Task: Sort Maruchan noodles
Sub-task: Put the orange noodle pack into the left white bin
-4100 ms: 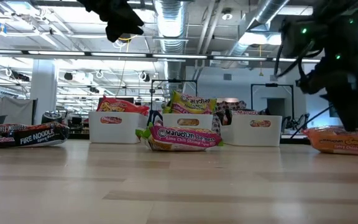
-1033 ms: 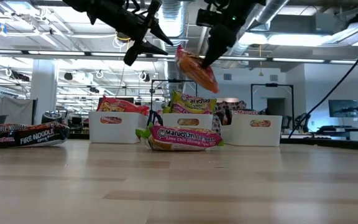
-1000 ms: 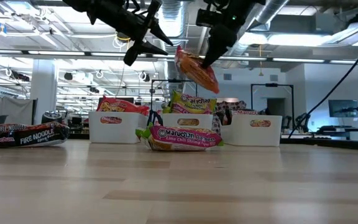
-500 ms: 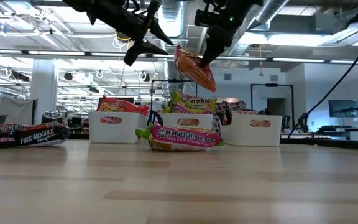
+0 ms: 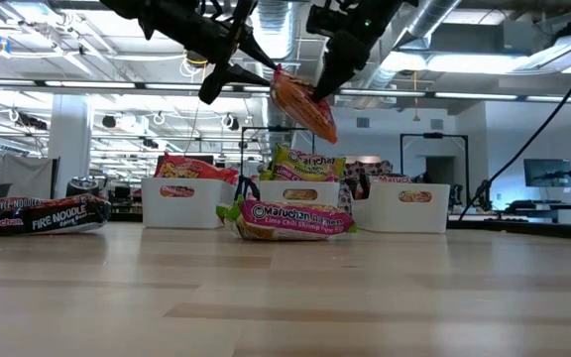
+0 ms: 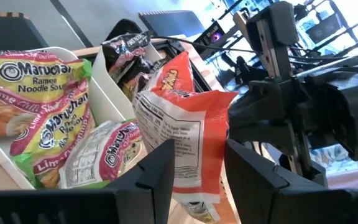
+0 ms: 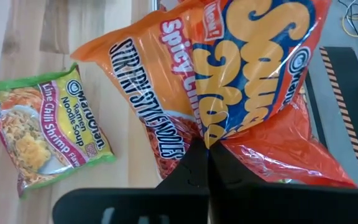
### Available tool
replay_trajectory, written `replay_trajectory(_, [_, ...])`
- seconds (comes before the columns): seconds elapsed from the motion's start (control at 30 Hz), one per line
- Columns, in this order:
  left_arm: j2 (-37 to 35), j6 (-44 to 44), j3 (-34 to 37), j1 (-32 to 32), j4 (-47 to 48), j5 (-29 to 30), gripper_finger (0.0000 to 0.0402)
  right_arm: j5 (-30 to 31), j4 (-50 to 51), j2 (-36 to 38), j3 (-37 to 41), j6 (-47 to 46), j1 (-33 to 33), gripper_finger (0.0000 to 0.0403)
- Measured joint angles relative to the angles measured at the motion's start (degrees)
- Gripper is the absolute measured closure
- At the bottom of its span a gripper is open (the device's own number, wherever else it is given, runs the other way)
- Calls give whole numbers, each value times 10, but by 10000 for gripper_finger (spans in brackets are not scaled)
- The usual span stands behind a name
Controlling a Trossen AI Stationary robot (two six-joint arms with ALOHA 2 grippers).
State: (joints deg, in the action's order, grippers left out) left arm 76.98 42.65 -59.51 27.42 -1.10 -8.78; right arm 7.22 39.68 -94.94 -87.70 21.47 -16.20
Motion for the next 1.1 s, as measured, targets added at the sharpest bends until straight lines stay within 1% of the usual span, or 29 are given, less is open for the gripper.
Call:
replay_trajectory(0.2, [-1, -3, 0, -3, 2, -1, 277, -7, -5, 0, 1, 27, 18, 401])
replay_trajectory(0.37, [-1, -4, 0, -2, 1, -21, 277, -11, -14, 0, 1, 28, 23, 401])
replay_trajectory(0.5, [0, -37, 0, -2, 1, -22, 280, -12, -21, 0, 1, 28, 24, 401])
replay_trajectory(0.63, [13, -49, 0, -3, -1, -33, 307, -16, -19, -1, 2, 25, 25, 401])
replay_trajectory(0.83, [36, -56, 0, -7, -24, -39, 384, -18, -7, -2, 2, 9, 28, 401])
replay_trajectory(0.87, [37, -60, 0, -7, -27, -42, 392, -18, -5, -2, 2, 9, 28, 401])
replay_trajectory(1.1, [37, -91, 0, -7, -35, -49, 401, -15, 6, -1, 2, -9, 27, 401])
